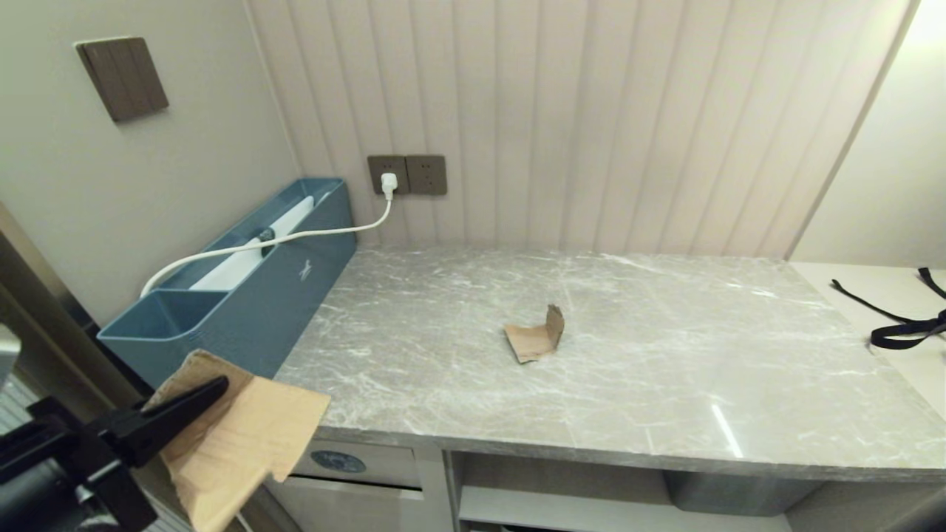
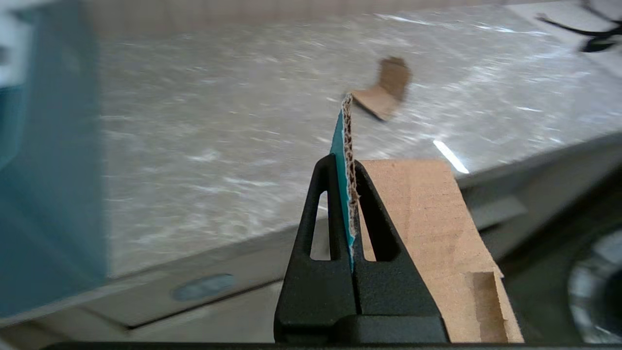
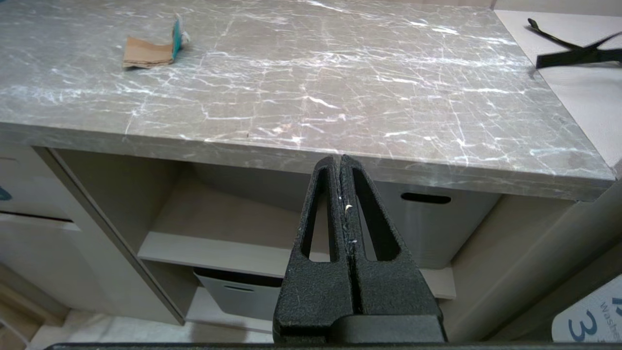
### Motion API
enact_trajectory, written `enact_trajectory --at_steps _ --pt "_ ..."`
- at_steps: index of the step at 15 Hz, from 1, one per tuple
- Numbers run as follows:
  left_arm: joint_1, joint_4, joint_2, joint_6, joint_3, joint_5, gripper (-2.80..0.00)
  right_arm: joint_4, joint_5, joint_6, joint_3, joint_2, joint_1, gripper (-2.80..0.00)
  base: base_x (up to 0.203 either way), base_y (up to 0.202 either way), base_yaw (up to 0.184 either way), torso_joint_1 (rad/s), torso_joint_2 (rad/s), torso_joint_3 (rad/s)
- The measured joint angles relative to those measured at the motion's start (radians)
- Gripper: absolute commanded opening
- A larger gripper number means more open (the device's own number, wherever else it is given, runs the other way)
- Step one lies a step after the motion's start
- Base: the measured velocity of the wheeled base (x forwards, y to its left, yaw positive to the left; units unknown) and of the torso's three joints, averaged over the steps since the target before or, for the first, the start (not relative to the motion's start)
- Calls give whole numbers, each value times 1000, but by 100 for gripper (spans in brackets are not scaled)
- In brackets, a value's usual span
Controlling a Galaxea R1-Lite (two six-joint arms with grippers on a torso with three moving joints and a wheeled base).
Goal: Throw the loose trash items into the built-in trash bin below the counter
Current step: Put the garbage in the trash can
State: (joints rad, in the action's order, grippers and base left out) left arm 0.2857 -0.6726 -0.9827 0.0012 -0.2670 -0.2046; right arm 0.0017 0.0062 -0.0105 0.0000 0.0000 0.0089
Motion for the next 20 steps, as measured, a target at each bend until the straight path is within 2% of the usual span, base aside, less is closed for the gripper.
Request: enact_trajectory --at_steps 2,4,6,7,10,12,16,18,20 --pt "0 -1 -14 -77 4 -47 -280 0 0 -1 0 0 0 -280 0 0 0 -139 315 161" --pt "-1 -1 -23 -159 24 -46 -280 0 -1 -1 0 0 0 -280 0 0 0 -154 326 170" --pt "-18 -1 -19 -184 76 -25 -280 0 -1 -2 0 0 0 -280 0 0 0 -165 346 179" --pt "-52 -2 -7 -185 108 -18 -280 0 -1 -1 0 0 0 -280 0 0 0 -156 349 176" --pt "-193 1 70 -177 220 -13 -280 0 -1 -1 -1 0 0 -280 0 0 0 -173 372 195" --pt "-251 4 115 -158 252 -12 -280 -1 -1 -1 -1 0 0 -280 0 0 0 -222 501 261" --pt "-265 7 147 -148 220 -15 -280 -1 -1 0 -1 0 0 -280 0 0 0 -248 544 294" --pt "-263 7 145 -82 189 -16 -280 -1 -1 1 -1 0 0 -280 0 0 0 -245 542 299" --pt "-262 9 143 -15 184 -45 -280 -1 0 1 -1 0 0 -280 0 0 0 -233 527 295"
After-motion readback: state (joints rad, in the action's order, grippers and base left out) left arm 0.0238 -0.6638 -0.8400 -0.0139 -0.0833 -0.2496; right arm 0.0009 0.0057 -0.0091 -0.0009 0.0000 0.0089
